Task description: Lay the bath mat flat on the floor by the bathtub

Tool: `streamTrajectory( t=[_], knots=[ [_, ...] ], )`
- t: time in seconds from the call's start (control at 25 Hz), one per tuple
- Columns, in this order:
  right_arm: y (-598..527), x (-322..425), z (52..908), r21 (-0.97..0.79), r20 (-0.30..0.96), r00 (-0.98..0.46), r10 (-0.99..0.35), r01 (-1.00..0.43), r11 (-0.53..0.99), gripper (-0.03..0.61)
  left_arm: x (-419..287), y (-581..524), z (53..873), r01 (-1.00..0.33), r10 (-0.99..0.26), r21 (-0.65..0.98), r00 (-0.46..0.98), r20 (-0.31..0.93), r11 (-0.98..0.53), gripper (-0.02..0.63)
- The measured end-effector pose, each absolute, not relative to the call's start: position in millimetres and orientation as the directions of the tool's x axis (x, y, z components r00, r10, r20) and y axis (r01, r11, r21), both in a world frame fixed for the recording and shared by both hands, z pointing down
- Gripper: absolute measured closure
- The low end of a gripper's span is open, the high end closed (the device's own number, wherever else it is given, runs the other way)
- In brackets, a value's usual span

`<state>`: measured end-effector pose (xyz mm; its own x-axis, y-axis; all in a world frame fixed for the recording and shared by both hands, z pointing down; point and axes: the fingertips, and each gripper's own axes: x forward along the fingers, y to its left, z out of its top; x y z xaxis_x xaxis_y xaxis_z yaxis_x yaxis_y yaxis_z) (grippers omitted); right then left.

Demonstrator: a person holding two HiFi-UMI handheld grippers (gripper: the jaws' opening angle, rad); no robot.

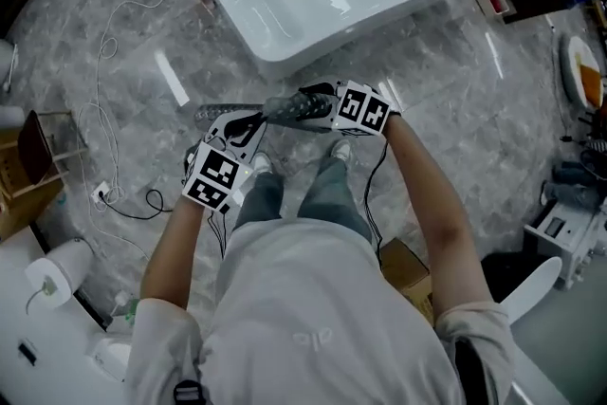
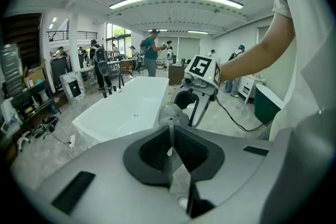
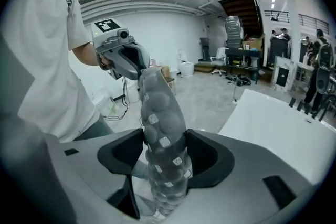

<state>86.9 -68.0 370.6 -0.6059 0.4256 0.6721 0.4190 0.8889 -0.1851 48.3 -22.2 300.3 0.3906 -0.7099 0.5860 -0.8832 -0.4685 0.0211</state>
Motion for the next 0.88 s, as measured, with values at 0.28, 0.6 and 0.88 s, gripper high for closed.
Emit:
streamTrajectory(
  t=[0.28,0.6,0.88],
  knots=[
    [-42.5,60.7,436.1,-0.363,0.645,-0.502,0.576,0.462,0.809,0.478,4.2,-16.0,380.2,-0.959,-0.732,0.127,0.277,0.622,-0.254,0.569],
    [12.2,32.2,526.6,-0.512,0.609,-0.470,0.639,0.383,0.769,0.522,-44.0,28.3,491.6,-0.979,-0.740,0.197,0.172,0.650,-0.054,0.540],
    [76.3,-4.4,577.8,-0.610,0.540,-0.491,0.684,0.332,0.720,0.525,-88.5,124.2,575.9,-0.923,-0.737,0.283,-0.001,0.676,0.261,0.531]
  ],
)
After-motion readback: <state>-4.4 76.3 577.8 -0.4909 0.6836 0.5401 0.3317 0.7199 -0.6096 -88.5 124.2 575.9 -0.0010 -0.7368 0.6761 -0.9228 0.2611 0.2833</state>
